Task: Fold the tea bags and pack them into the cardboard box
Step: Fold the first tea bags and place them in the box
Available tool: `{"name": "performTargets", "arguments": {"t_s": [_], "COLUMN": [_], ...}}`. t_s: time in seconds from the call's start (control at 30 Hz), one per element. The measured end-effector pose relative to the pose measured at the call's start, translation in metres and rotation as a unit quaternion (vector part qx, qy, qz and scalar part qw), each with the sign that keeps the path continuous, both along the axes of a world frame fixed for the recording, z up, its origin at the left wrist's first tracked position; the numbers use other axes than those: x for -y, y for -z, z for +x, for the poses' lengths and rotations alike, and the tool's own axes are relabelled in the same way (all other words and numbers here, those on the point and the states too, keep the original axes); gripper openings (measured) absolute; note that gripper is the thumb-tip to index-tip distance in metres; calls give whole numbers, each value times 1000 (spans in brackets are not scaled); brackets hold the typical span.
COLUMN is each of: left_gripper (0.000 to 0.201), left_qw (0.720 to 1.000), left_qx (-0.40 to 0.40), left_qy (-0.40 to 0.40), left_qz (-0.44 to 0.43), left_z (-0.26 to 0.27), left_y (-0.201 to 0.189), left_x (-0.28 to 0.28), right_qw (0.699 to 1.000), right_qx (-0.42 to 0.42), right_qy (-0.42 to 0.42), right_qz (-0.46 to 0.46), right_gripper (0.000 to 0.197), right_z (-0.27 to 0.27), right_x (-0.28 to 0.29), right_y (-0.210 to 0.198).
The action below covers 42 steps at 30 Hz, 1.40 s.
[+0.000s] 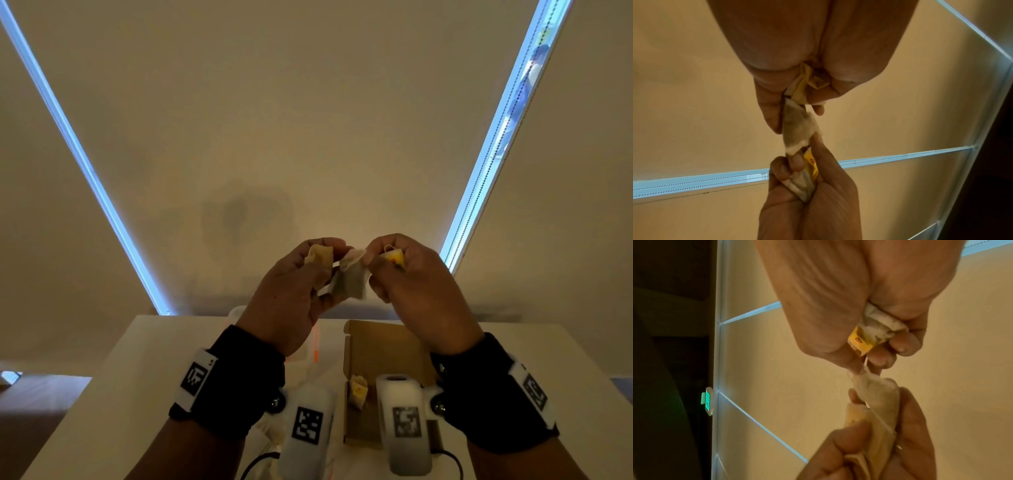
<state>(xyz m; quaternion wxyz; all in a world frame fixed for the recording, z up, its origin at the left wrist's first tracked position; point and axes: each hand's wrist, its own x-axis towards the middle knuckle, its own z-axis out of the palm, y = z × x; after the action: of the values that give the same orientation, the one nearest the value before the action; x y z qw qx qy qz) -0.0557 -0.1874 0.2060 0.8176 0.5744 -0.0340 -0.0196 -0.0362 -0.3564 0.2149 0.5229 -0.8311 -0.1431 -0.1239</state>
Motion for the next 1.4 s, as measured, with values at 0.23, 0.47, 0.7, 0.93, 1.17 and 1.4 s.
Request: {"name": "performTargets", "arguments": {"t_s": [0.23, 0.47, 0.7, 0.93, 1.17, 1.4], "left_gripper": [30, 21, 4, 6, 8, 15], "left_qw": [994, 995, 960, 955, 964, 959], "left_qx": [-65, 59, 180, 187, 188, 183], "left_qy": [-58, -60, -66, -107, -92, -113], "left_qz": [-71, 62, 203, 203, 166, 182], "left_z": [0, -8, -14, -7, -5, 6], "left_y": [5, -2, -10, -10, -14, -13], "left_x": [-11, -9, 1, 0, 1, -3], "right_qw": [996, 997, 997, 994, 997, 997], "right_qx": [24, 26, 29, 19, 44, 53], "right_qy": [-12, -53, -62, -48, -47, -24], "right_qz": [84, 39, 45, 92, 46, 55], "right_gripper": [15, 17, 11, 24, 18, 13], "right_z": [-5, -13, -14, -19, -12, -7], "right_x": [14, 13, 12, 9, 8, 1], "right_y": [-14, -16, -12, -20, -19, -20]}}
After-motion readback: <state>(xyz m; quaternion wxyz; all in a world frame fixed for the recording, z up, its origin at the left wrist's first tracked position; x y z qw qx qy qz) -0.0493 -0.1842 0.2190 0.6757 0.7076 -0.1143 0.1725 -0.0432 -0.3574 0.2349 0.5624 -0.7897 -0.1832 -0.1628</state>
